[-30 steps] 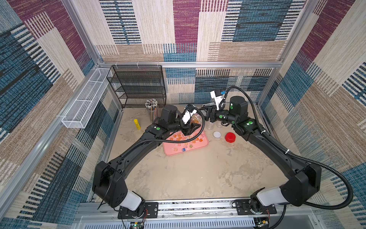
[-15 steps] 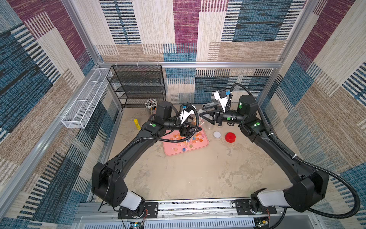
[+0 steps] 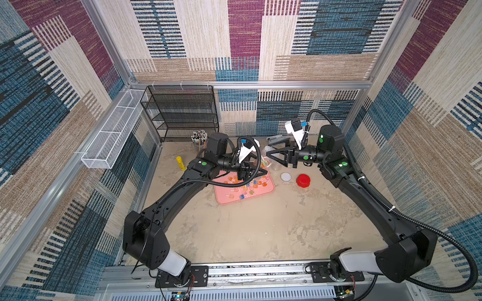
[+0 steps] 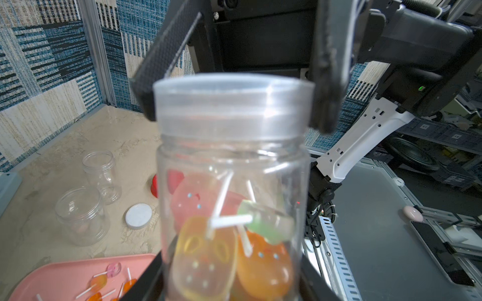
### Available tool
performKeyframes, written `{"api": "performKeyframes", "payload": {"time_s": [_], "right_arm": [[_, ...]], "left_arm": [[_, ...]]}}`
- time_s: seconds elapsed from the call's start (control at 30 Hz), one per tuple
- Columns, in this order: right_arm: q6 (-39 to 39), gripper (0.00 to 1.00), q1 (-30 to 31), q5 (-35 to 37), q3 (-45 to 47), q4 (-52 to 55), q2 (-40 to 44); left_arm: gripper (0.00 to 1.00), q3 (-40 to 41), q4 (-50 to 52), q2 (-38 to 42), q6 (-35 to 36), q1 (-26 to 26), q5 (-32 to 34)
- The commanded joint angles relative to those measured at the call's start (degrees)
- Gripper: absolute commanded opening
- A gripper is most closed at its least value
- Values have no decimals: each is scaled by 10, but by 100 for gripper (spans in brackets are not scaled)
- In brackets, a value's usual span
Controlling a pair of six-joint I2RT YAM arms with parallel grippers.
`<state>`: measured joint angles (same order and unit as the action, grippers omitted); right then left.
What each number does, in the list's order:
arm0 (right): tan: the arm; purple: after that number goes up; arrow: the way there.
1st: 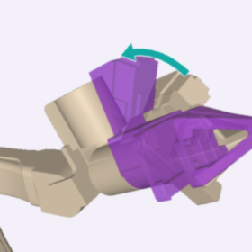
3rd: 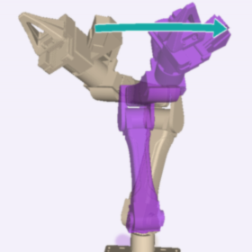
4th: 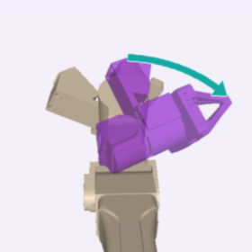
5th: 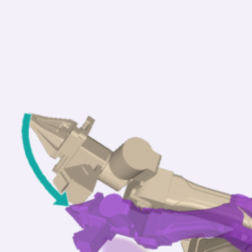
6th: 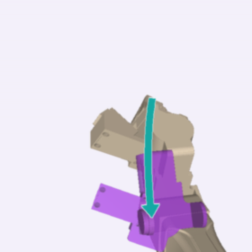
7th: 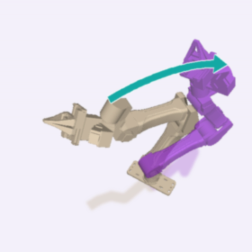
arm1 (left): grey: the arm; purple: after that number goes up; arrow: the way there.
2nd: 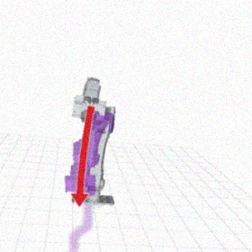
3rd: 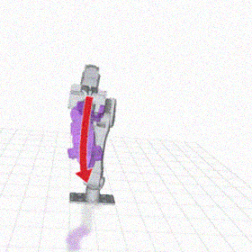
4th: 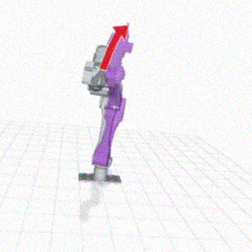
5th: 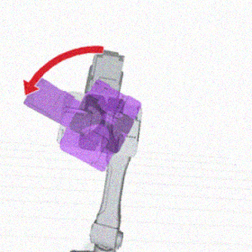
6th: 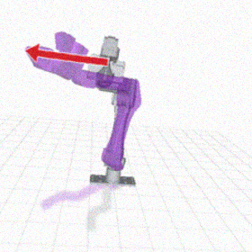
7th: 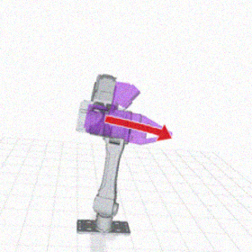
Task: Pour the candies out of the jar
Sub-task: Unscrew the lid from the jar, then place the lid at the center of the board.
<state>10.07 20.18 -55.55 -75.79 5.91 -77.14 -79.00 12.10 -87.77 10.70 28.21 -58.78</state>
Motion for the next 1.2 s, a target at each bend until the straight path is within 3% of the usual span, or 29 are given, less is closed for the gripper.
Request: {"api": "performKeyframes", "payload": {"time_s": [0.0,0.4,0.67,0.93,1.17], "right_arm": [[-20,41,-5,10,-13,-22,4],[-5,43,-5,39,9,-43,-2],[-3,44,-8,175,53,-38,26],[37,45,-9,370,230,-76,94],[116,46,-8,473,423,-151,133]], "left_arm": [[0,-3,14,-1,20,-2,-20],[0,7,-16,12,5,-2,11],[0,67,-68,21,-21,-2,131],[0,164,-140,12,-99,-2,343],[0,201,-139,-13,-135,2,418]]}}
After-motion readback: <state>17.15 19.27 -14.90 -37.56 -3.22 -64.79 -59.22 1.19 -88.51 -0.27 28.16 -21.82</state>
